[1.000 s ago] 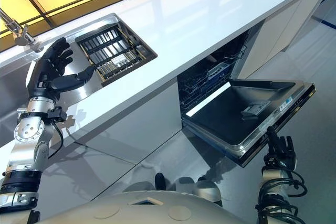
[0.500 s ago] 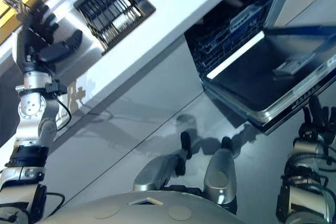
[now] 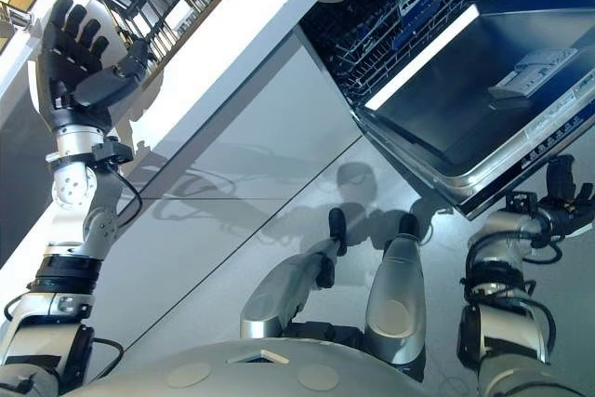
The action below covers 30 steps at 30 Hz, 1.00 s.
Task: Pick up plates and place into dishwasher.
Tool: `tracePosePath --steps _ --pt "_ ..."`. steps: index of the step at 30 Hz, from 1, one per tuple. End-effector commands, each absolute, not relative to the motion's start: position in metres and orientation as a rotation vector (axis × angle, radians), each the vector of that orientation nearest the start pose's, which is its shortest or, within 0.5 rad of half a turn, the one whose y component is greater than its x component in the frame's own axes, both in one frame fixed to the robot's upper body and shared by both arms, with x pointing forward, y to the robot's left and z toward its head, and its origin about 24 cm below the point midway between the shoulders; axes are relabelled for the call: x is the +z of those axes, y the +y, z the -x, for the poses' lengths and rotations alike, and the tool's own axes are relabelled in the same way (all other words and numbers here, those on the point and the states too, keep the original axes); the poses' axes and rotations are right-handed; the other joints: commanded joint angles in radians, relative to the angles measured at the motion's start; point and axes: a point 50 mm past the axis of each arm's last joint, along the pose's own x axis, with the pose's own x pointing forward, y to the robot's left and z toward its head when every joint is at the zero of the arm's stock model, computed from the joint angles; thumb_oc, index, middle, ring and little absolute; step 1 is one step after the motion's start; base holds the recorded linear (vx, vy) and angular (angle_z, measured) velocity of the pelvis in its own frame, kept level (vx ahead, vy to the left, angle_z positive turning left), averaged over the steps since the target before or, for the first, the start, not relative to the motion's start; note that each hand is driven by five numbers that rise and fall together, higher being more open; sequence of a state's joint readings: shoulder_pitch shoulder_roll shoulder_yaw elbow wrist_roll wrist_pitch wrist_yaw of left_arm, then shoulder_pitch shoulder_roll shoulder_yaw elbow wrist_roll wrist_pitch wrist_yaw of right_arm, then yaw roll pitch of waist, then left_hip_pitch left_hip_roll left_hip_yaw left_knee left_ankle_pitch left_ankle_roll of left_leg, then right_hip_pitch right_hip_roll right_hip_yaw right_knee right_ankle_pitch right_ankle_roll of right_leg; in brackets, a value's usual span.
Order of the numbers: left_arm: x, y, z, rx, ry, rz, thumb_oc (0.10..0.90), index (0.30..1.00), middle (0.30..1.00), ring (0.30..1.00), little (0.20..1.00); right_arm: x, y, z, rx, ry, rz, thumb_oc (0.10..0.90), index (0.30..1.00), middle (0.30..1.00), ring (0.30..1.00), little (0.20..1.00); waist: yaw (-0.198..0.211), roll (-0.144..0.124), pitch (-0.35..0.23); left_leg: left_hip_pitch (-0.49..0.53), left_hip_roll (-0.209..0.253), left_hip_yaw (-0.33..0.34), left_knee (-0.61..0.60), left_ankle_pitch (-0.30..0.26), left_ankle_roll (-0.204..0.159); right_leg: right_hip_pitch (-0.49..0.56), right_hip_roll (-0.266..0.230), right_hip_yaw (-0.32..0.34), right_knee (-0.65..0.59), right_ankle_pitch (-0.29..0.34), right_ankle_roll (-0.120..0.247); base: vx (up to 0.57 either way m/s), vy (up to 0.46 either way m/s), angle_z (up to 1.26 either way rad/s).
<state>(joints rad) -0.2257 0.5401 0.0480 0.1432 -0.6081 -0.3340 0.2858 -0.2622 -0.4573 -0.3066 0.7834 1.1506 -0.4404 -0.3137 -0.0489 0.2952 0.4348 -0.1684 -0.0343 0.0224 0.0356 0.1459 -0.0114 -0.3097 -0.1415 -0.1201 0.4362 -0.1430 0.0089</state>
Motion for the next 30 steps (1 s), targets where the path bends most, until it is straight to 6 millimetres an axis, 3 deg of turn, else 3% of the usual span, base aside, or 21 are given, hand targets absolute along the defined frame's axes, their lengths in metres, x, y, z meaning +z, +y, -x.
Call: tracePosePath --steps 1,4,8,14,17,22,26,30 --pt "0.194 0.297 -0.268 0.401 -0.735 0.132 0.8 0.9 0.9 0.9 0.9 0.047 -0.364 -0.256 -0.792 -0.264 -0.627 0.8 0.9 0.9 0.9 0.9 0.012 -0.031 -0.021 0.023 -0.061 0.018 0.085 -0.125 0.011 0.068 0.046 -0.001 -0.067 -0.023 -0.032 0.0 0.0 0.0" --pt "0.198 0.298 -0.271 0.397 -0.74 0.118 0.8 0.9 0.9 0.9 0.9 0.047 -0.371 -0.253 -0.784 -0.257 -0.633 0.8 0.9 0.9 0.9 0.9 0.007 -0.045 -0.017 0.016 -0.059 0.027 0.089 -0.127 0.016 0.054 0.045 0.004 -0.065 -0.011 -0.023 -0.02 0.01 -0.04" --pt "0.203 0.296 -0.273 0.39 -0.744 0.11 0.8 0.9 0.9 0.9 0.9 0.048 -0.365 -0.262 -0.684 -0.215 -0.599 0.8 0.9 0.9 0.9 0.9 0.011 -0.056 -0.012 0.011 -0.061 0.028 0.097 -0.132 0.02 0.051 0.045 0.014 -0.074 0.004 -0.016 0.0 0.003 -0.01" --pt "0.211 0.292 -0.275 0.378 -0.756 0.086 0.8 0.9 0.9 0.9 0.9 0.041 -0.347 -0.278 -0.38 -0.07 -0.66 0.8 0.9 0.9 0.9 0.9 0.026 -0.074 0.001 -0.016 -0.062 0.031 0.12 -0.134 0.023 0.037 0.035 0.011 -0.08 0.024 -0.006 -0.02 -0.001 -0.04" --pt "0.224 0.291 -0.277 0.373 -0.784 0.063 0.8 0.9 0.9 0.9 0.9 0.049 -0.329 -0.294 -0.119 -0.018 -0.713 0.8 0.9 0.9 0.9 0.9 0.043 -0.091 0.016 -0.051 -0.06 0.032 0.155 -0.141 0.021 0.015 0.027 -0.002 -0.072 0.032 -0.002 -0.06 -0.041 -0.02" --pt "0.245 0.288 -0.282 0.359 -0.828 0.016 0.8 0.9 0.9 0.9 0.9 0.083 -0.285 -0.321 0.258 -0.095 -0.753 0.8 0.9 0.9 0.9 0.9 0.062 -0.126 0.042 -0.112 -0.057 0.035 0.246 -0.171 0.025 -0.023 0.02 -0.025 -0.029 0.034 -0.002 -0.05 -0.067 -0.02" --pt "0.254 0.284 -0.288 0.349 -0.843 -0.008 0.8 0.9 0.9 0.9 0.9 0.14 -0.22 -0.343 0.588 -0.233 -0.718 0.8 0.9 0.9 0.9 0.9 0.076 -0.151 0.056 -0.147 -0.057 0.038 0.318 -0.204 0.031 -0.046 0.018 -0.037 0.008 0.029 -0.003 -0.01 -0.026 -0.1" --pt "0.252 0.28 -0.294 0.329 -0.834 -0.007 0.8 0.9 0.9 0.9 0.9 0.185 -0.167 -0.343 0.803 -0.346 -0.671 0.8 0.9 0.9 0.9 0.9 0.081 -0.156 0.058 -0.148 -0.059 0.037 0.341 -0.222 0.034 -0.045 0.019 -0.029 0.022 0.019 -0.003 0.03 0.033 -0.25"
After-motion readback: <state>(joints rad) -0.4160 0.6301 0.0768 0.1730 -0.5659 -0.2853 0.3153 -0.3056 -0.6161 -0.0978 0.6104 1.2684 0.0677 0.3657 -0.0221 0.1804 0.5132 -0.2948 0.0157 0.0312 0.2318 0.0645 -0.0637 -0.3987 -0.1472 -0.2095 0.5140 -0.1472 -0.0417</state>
